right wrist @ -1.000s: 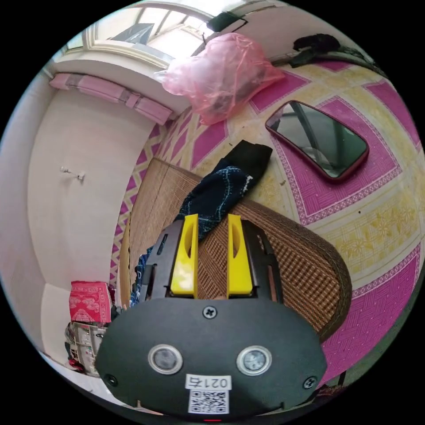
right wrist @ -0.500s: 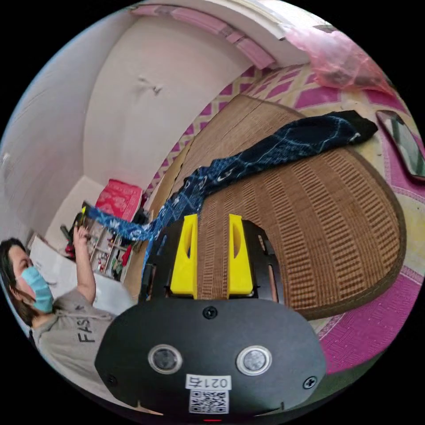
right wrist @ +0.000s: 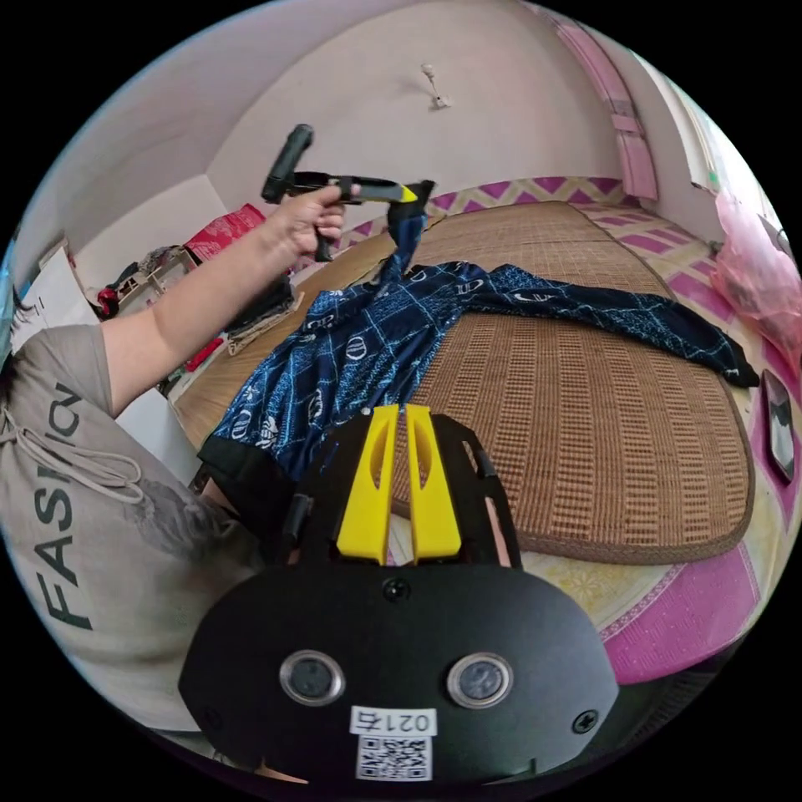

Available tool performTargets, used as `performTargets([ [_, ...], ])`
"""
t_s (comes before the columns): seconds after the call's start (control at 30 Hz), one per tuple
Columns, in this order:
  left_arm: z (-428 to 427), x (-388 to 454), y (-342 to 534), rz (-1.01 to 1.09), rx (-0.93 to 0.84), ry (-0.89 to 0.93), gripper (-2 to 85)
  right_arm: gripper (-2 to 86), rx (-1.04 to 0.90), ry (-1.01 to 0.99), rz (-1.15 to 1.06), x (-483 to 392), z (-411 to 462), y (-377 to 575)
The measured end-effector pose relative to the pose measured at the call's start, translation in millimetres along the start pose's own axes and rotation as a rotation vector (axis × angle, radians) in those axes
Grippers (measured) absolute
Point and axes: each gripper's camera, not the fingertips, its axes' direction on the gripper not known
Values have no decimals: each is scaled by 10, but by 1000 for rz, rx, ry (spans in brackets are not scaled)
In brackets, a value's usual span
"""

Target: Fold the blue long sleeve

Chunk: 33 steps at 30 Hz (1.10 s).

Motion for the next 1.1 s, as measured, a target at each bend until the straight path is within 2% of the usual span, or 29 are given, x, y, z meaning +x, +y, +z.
performTargets([
  [0.2,1009,286,-337,14,-153,29,11,16,-24,-52,11,93,50,-107],
  [0.33,1537,346,-401,19,-253,216,82,9,-39,-70,30,205,49,-174],
  [0.43,1511,227,-327,-7,-217,349,102,5,-35,-60,46,303,-25,-230],
  [0.5,1287,147,-230,-2,-175,334,99,2,-26,-50,57,379,-94,-273],
  [0.6,699,-91,28,-16,-110,218,85,-1,-17,-53,67,460,-150,-350],
  [0.67,151,-460,355,-59,-80,62,74,-2,-15,-58,68,494,-159,-413],
  [0.83,-574,-1426,1174,-178,-195,-263,82,-3,-26,-65,52,510,-102,-620],
  [0.93,-648,-1789,1610,-214,-312,-270,91,-4,-45,-67,37,494,-6,-764],
  [1.1,-681,-1434,1868,-51,-350,-355,108,-4,-88,-84,29,485,142,-985],
])
